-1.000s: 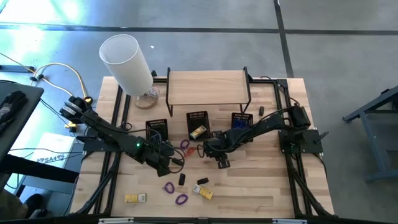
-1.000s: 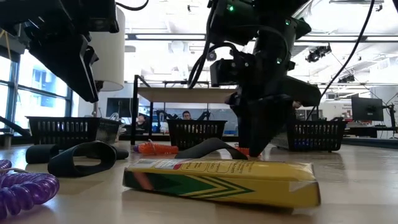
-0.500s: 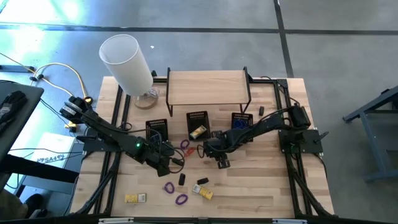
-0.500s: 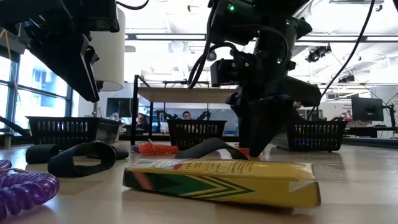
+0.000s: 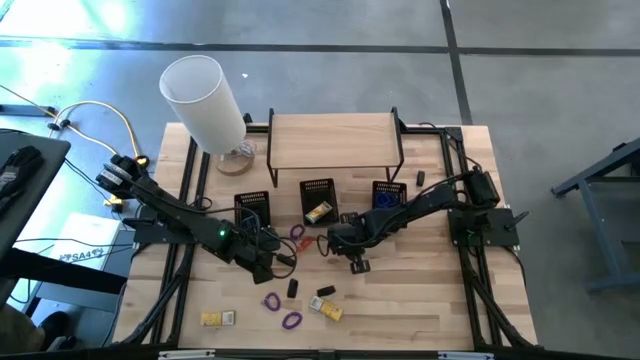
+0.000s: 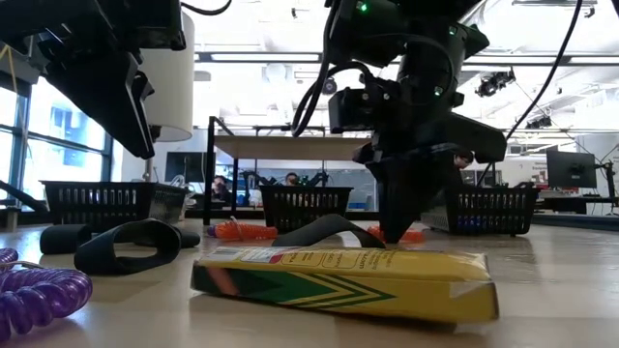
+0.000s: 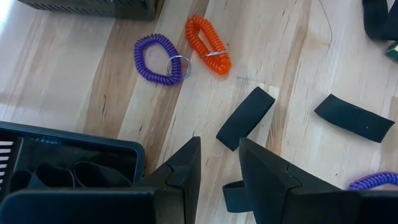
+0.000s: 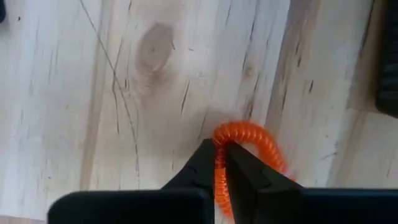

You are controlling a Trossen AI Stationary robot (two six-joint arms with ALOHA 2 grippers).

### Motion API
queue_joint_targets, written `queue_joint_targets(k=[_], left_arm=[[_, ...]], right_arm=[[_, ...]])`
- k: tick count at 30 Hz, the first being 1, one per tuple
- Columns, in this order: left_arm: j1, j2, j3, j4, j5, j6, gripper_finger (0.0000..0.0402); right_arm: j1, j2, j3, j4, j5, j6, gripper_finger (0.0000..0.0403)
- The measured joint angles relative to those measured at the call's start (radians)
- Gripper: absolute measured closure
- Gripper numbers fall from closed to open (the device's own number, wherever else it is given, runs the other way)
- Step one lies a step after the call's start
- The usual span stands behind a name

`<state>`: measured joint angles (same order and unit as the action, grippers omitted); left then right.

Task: Pick & Place Office Desk Supplies
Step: Put the orange spring keychain into the right black bin

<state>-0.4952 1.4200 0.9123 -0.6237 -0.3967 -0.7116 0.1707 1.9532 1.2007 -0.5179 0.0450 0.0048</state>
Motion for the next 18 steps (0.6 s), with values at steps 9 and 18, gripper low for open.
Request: queue_joint_targets(k=[9,18], left_arm=[[0.000,0.000,0.000,0.000,0.000,-0.001,0.0298],[0.000,0.000,0.000,0.000,0.000,-0.003,0.0298]], right_arm=[[0.021,-0.032,-0.004,-0.007,0.048,0.026,0.0398],[0.102,-0.191,0.016,-0.150,0.048,0.135,0.0399]])
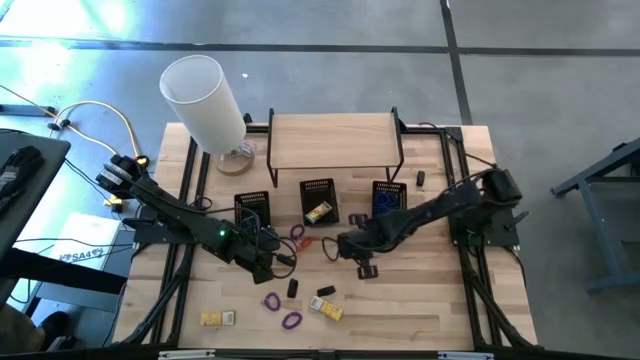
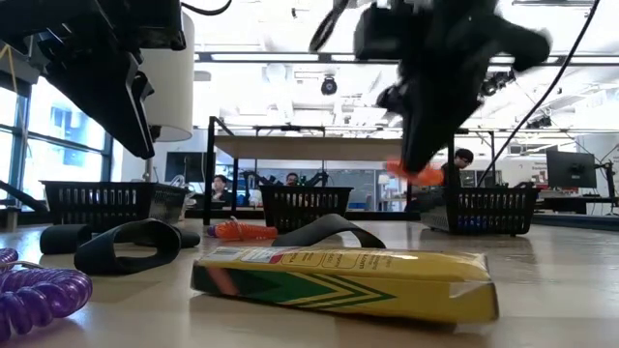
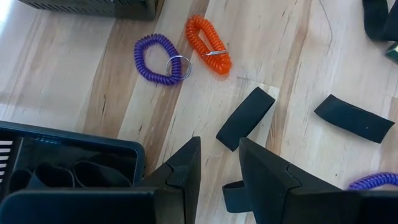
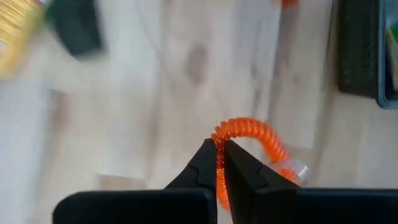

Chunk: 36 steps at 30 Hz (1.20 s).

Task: Pick & Place Office Desk Supplies
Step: Put the orange spring keychain into the right black bin

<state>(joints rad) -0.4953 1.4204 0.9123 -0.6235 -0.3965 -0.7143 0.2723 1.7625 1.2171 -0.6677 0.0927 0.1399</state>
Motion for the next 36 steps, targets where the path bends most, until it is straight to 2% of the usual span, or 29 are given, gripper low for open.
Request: queue_joint_targets(k=[6,11,19,27,36], left_arm=[[0.000,0.000,0.000,0.004,0.000,0.000,0.0298],[0.000,0.000,0.000,0.009,0.000,0.000,0.0298],[0.000,0.000,0.000,0.012,0.000,0.000,0.0298],[0.000,0.000,0.000,0.012,0.000,0.008,0.0298],[0.000,0.000,0.000,0.012,0.000,0.009,0.0298]], right_arm=[[0.065,-0.096,0.001,-0.125,0.034,0.100,0.0399],[0.086,-0.152,0.002,-0.270,0.059,0.223,0.0399],[0.087,-0.212,0.002,-0.463,0.107,0.318,0.0399],[-0.020,-0.246,0.002,-0.514,0.121,0.277,0.0399],[-0.231,-0.254,-0.003,-0.486,0.081,0.149,0.0399]])
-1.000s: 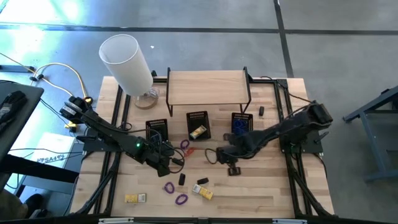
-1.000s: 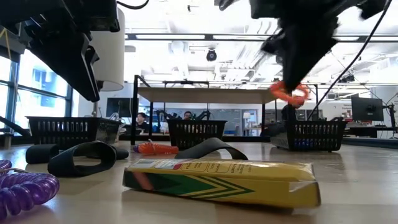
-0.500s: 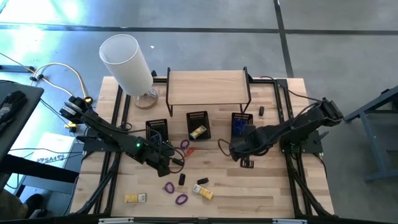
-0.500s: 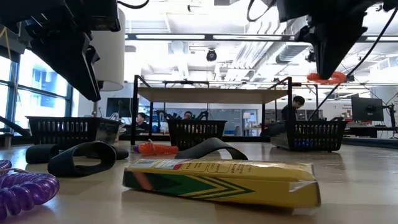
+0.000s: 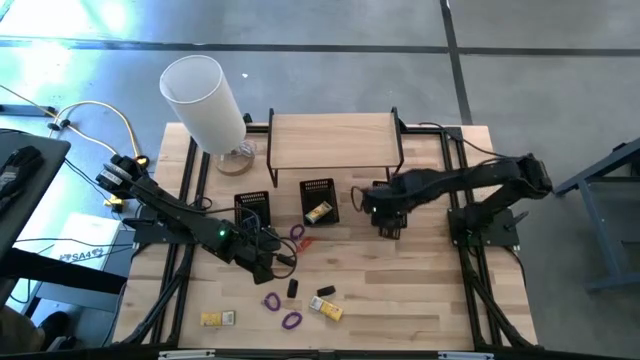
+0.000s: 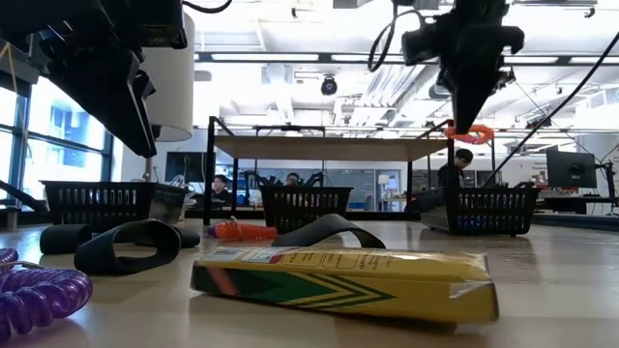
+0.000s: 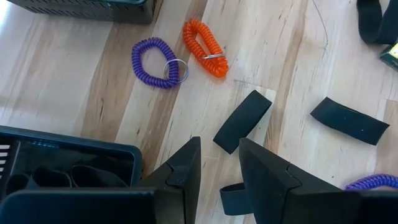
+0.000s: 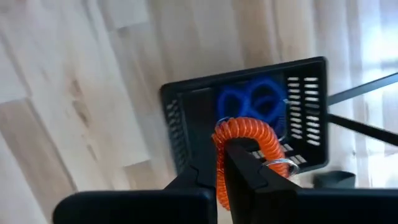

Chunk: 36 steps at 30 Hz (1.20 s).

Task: Pick & Place Office Desk Supplies
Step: Put the orange spring keychain into the right black bin

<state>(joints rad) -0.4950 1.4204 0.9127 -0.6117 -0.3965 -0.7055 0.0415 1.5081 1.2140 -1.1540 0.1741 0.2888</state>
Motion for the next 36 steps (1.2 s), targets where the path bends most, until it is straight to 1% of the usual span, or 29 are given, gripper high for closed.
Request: queue_joint_targets(k=[4,7,12,15,18,22,28,30,36], left_arm=[[0.000,0.000,0.000,0.000,0.000,0.000,0.0298],[0.000,0.000,0.000,0.000,0.000,0.001,0.0298],[0.000,0.000,0.000,0.000,0.000,0.025,0.0298],[0.000,0.000,0.000,0.000,0.000,0.026,0.0298],[0.000,0.000,0.000,0.000,0.000,0.028,0.0298],[0.000,0.000,0.000,0.000,0.000,0.034,0.0298],[0.000,0.000,0.000,0.000,0.000,0.035,0.0298],[0.000,0.000,0.000,0.000,0.000,0.035,0.0298],[0.000,0.000,0.000,0.000,0.000,0.035,0.0298]], right_arm=[[-0.071,0.000,-0.025,0.046,-0.042,-0.034,0.0399],[-0.104,0.000,-0.051,0.073,-0.050,-0.049,0.0399],[-0.136,0.000,-0.145,0.186,-0.104,-0.080,0.0399],[-0.152,0.000,-0.201,0.220,-0.115,-0.079,0.0399],[-0.162,0.000,-0.257,0.290,-0.143,-0.080,0.0399],[-0.173,0.000,-0.307,0.337,-0.158,-0.081,0.0399],[-0.175,0.001,-0.323,0.349,-0.159,-0.077,0.0399],[-0.175,0.001,-0.323,0.349,-0.177,-0.081,0.0397],[-0.184,0.001,-0.323,0.349,-0.178,-0.068,0.0375]])
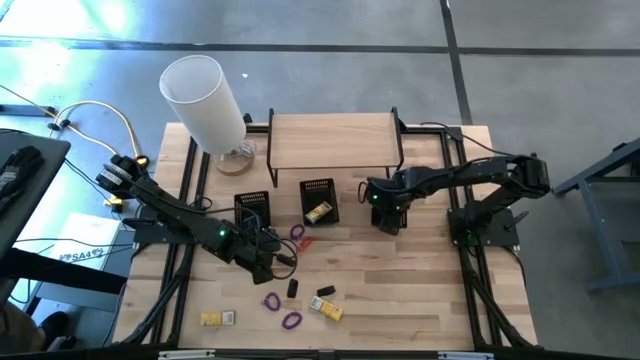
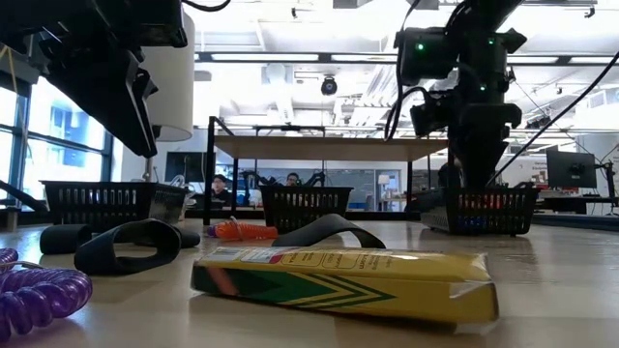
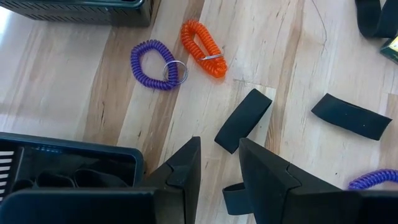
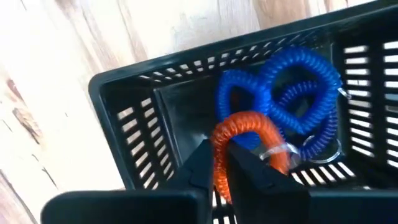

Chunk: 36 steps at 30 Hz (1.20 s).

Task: Pick & Place Office Desk Supplies
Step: Put the orange spring keychain into the right black bin, then put the black rubber band into the left black bin

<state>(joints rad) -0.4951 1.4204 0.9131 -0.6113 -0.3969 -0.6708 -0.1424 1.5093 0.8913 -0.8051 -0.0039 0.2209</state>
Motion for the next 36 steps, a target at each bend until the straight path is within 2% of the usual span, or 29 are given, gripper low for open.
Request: queue_joint_targets(k=[5,13,17,22,27,31,36], left_arm=[[0.000,0.000,0.000,0.000,0.000,-0.002,0.0298],[0.000,0.000,0.000,0.000,0.000,-0.002,0.0298],[0.000,0.000,0.000,0.000,0.000,-0.002,0.0298],[0.000,0.000,0.000,0.000,0.000,-0.002,0.0298],[0.000,0.000,0.000,0.000,0.000,0.000,0.0298],[0.000,0.000,0.000,0.000,0.000,0.001,0.0298],[0.000,0.000,0.000,0.000,0.000,0.000,0.0298]], right_arm=[[-0.011,0.000,0.000,0.000,-0.003,0.021,0.0342],[-0.010,0.000,0.000,0.001,-0.002,0.036,0.0266],[-0.010,0.000,0.000,0.000,-0.005,0.046,0.0244],[-0.010,0.000,0.003,-0.016,-0.006,0.048,0.0244],[-0.010,0.000,0.068,-0.089,-0.007,0.077,0.0256],[-0.010,0.000,0.140,-0.189,-0.051,0.090,0.0262],[-0.008,0.000,0.217,-0.344,-0.058,0.128,0.0266]])
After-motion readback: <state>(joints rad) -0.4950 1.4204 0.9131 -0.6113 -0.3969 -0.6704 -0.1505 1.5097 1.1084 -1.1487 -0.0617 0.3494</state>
